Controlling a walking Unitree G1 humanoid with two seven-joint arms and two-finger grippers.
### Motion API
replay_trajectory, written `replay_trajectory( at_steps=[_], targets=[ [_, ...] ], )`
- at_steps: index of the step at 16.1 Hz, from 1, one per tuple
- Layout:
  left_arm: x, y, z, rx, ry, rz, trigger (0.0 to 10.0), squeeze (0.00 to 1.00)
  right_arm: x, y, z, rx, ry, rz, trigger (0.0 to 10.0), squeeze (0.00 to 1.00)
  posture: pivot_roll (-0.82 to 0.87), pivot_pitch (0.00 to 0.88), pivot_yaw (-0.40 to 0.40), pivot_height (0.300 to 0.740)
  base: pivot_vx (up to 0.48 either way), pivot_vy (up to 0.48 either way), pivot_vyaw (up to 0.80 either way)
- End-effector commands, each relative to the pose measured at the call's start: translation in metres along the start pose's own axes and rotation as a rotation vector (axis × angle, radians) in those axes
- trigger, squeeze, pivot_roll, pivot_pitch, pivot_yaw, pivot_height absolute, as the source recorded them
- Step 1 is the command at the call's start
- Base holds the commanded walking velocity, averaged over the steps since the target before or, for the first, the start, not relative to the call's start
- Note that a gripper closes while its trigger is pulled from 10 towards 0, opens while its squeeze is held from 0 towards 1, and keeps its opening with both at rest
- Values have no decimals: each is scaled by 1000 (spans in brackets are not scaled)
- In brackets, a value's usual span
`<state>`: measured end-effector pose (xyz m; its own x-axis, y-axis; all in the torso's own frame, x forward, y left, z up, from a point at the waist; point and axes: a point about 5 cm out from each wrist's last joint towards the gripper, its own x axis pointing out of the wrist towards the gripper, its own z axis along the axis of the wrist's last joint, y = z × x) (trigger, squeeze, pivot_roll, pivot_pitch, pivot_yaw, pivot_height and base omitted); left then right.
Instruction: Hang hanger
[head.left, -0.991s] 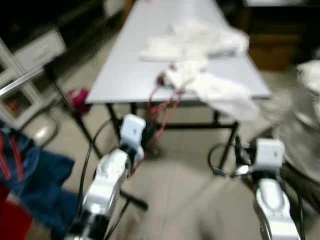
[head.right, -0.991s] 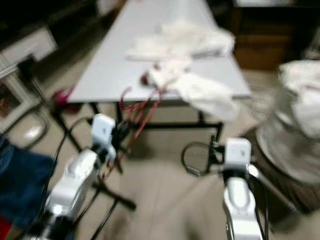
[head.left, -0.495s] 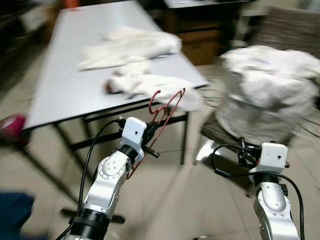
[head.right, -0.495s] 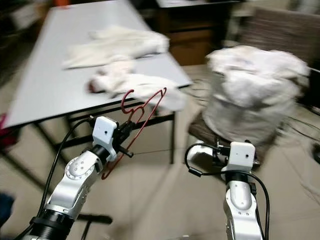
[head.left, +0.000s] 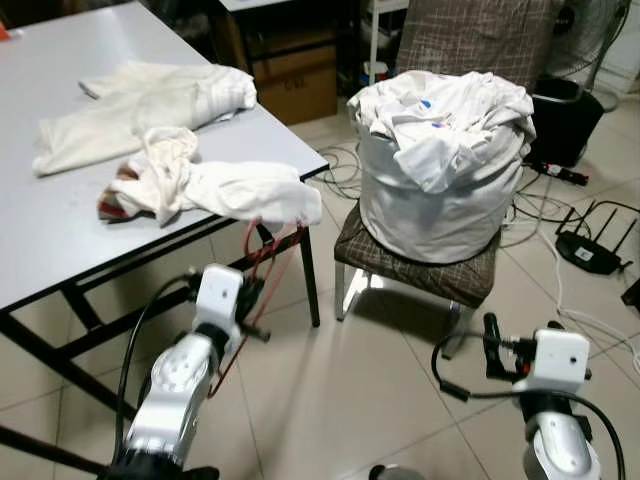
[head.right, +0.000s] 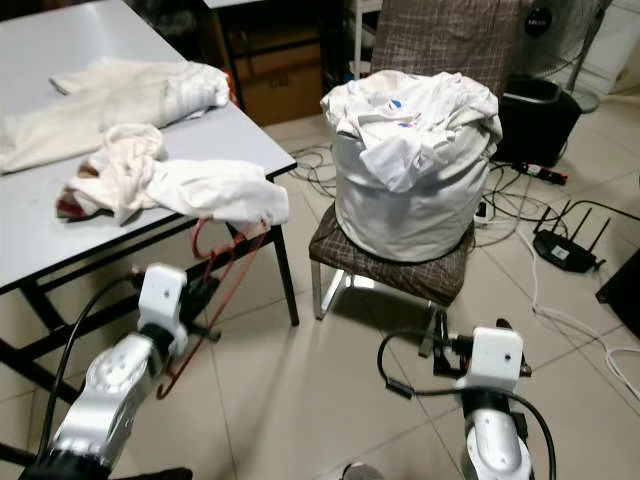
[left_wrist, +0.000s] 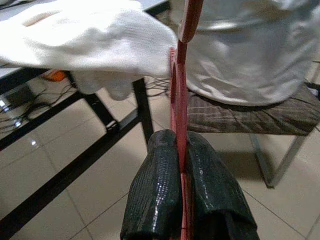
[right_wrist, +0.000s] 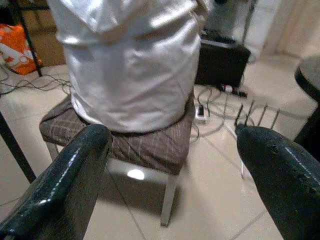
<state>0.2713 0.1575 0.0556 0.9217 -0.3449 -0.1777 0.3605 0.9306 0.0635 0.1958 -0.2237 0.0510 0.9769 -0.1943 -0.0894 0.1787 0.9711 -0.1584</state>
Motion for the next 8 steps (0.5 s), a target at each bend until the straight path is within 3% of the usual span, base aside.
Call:
replay_trajectory(
  at_steps=[1, 3, 5, 8],
  targets=[
    [1, 0, 15, 56, -61, -24, 10000, 0, -1, 5, 8, -17, -42, 33, 10000, 0, -146, 0, 113, 740, 0, 0, -738],
    [7, -9, 29, 29, -124, -54, 10000, 0, -5, -1, 5, -55, -33, -2, 10000, 0, -148, 0, 115, 740, 0, 0, -725],
    [13, -19, 43, 5, -182, -85, 10000, 0, 9, -1, 13, -40, -63, -16, 10000, 0, -157, 0, 127, 740, 0, -480, 0],
    [13, -22, 49, -3, -216, -102, 10000, 0, 19, 1, 20, -30, -86, -27, 10000, 0, -158, 0, 132, 740, 86, -424, 0]
  ],
)
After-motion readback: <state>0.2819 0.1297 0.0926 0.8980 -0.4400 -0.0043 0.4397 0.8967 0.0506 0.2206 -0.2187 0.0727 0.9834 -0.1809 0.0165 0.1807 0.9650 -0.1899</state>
